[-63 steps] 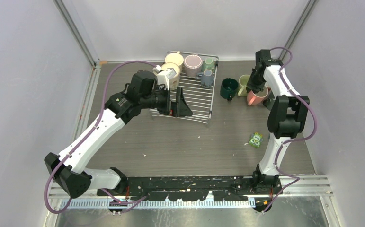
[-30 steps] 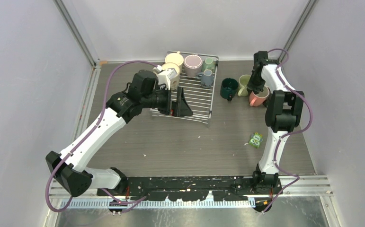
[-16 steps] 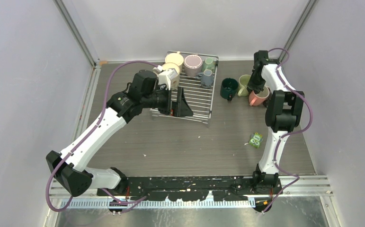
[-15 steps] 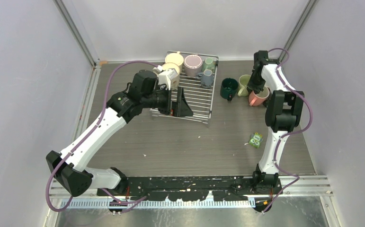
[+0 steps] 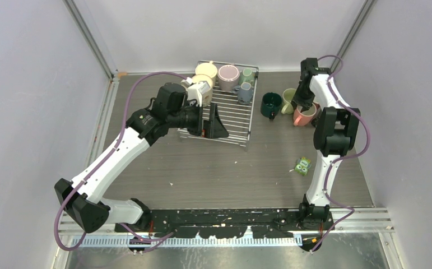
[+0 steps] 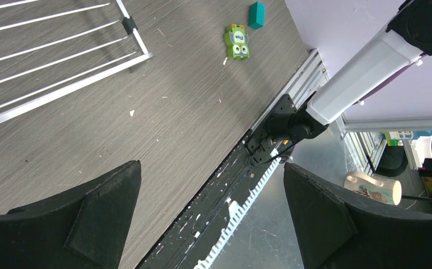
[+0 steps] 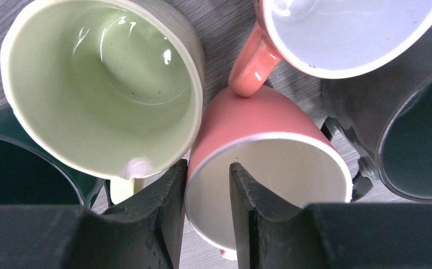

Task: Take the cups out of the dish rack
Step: Place the cup at the corner of the board, then unload the cup from the dish rack.

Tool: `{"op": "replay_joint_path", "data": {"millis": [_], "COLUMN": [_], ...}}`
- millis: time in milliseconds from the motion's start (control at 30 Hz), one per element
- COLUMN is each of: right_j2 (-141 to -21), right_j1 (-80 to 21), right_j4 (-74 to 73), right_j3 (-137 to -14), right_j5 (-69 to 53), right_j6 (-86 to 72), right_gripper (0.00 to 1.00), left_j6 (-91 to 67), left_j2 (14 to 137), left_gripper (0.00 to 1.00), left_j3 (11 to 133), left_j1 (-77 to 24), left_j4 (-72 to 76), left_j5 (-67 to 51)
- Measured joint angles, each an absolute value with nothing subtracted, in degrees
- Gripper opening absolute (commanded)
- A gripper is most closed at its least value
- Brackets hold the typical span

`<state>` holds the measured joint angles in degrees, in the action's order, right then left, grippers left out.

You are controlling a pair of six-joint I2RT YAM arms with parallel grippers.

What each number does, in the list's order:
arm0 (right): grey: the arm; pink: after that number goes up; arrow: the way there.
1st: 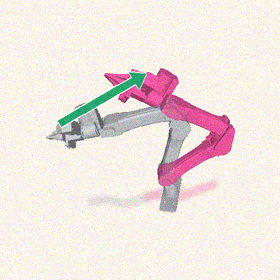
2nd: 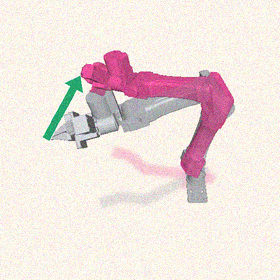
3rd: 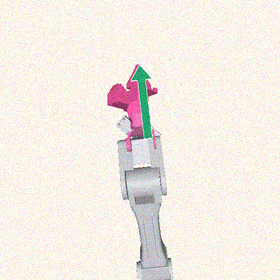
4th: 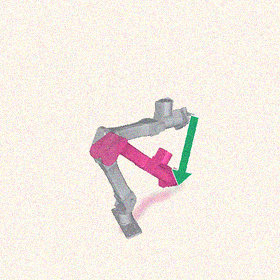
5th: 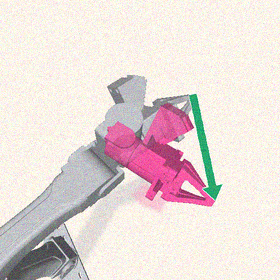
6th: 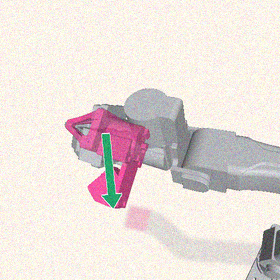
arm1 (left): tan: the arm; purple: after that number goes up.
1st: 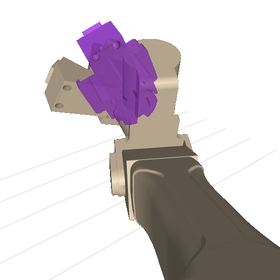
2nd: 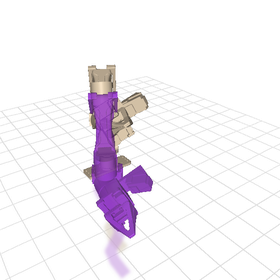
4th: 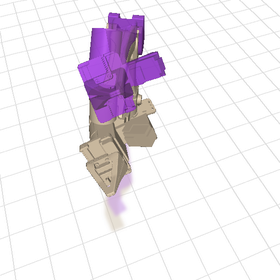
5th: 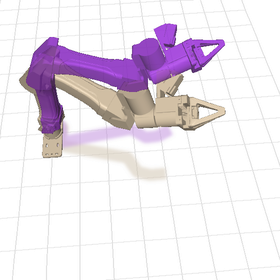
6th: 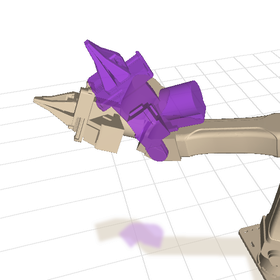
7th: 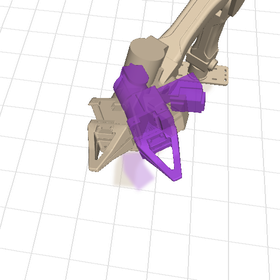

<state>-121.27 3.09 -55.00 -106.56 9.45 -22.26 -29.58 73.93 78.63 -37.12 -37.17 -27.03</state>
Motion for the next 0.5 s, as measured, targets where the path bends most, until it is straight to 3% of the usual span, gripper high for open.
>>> {"op": "replay_joint_path", "data": {"millis": [333, 500], "right_j2": [-119.28, -115.37], "right_j1": [2.74, 2.63], "right_j4": [-58.59, -59.90], "right_j3": [-109.32, -109.23], "right_j5": [11.55, 11.70], "right_j6": [-22.85, -23.33], "right_gripper": [0.54, 0.67], "left_j6": [-30.15, -30.04], "left_j2": [76.51, 79.22], "left_gripper": [1.00, 1.00], "left_j3": [82.04, 85.30], "left_j1": [-37.12, -37.17], "left_j4": [-36.69, -36.69], "left_j5": [-26.68, -24.75]}}
